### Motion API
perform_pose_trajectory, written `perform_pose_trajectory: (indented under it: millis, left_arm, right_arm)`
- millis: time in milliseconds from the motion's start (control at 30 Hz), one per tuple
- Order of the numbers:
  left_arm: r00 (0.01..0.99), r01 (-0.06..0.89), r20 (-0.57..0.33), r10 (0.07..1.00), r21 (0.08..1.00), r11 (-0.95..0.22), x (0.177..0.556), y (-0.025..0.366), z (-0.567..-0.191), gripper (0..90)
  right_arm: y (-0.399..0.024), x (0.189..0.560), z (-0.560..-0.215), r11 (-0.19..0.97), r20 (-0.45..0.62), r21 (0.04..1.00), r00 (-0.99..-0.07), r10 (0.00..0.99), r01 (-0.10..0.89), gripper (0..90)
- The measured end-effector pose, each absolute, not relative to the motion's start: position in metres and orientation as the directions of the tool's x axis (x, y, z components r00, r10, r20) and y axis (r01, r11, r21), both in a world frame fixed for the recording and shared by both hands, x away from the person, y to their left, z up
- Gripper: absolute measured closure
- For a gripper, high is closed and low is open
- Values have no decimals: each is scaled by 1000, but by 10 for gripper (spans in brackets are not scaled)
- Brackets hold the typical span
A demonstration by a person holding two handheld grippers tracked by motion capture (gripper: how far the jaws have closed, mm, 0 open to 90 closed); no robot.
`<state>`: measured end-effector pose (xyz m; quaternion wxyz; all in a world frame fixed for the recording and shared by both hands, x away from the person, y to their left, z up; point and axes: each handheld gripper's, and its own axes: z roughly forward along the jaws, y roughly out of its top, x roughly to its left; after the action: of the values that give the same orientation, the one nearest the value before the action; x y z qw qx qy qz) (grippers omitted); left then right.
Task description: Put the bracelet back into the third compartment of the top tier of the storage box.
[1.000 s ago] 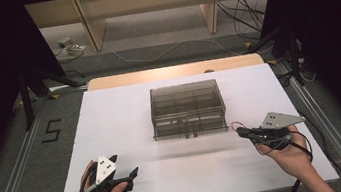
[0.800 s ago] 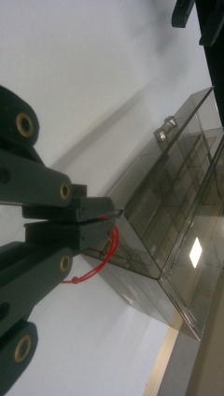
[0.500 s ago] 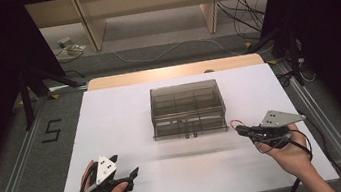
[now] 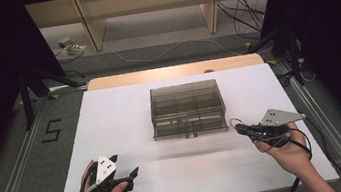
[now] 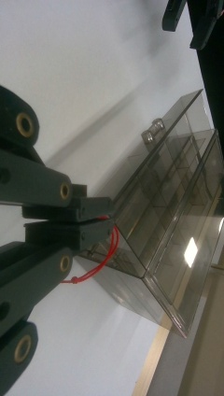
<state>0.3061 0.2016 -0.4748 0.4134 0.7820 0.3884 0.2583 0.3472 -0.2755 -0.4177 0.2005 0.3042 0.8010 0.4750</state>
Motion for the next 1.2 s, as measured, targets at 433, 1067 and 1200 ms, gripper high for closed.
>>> perform_pose_trajectory:
  millis: [433, 1067, 1200]
  left_arm:
    - [567, 392, 84, 819, 848, -358, 306, 201, -475, 180]
    - [567, 389, 84, 819, 849, -357, 306, 201, -475, 180]
    - [568, 389, 83, 819, 849, -356, 306, 201, -474, 180]
  right_arm:
    - [-271, 348, -413, 365, -40, 887, -742, 669, 282, 884]
    - [-263, 350, -409, 372, -44, 888, -753, 656, 272, 885]
    - [-261, 351, -408, 372, -45, 888, -755, 654, 269, 885]
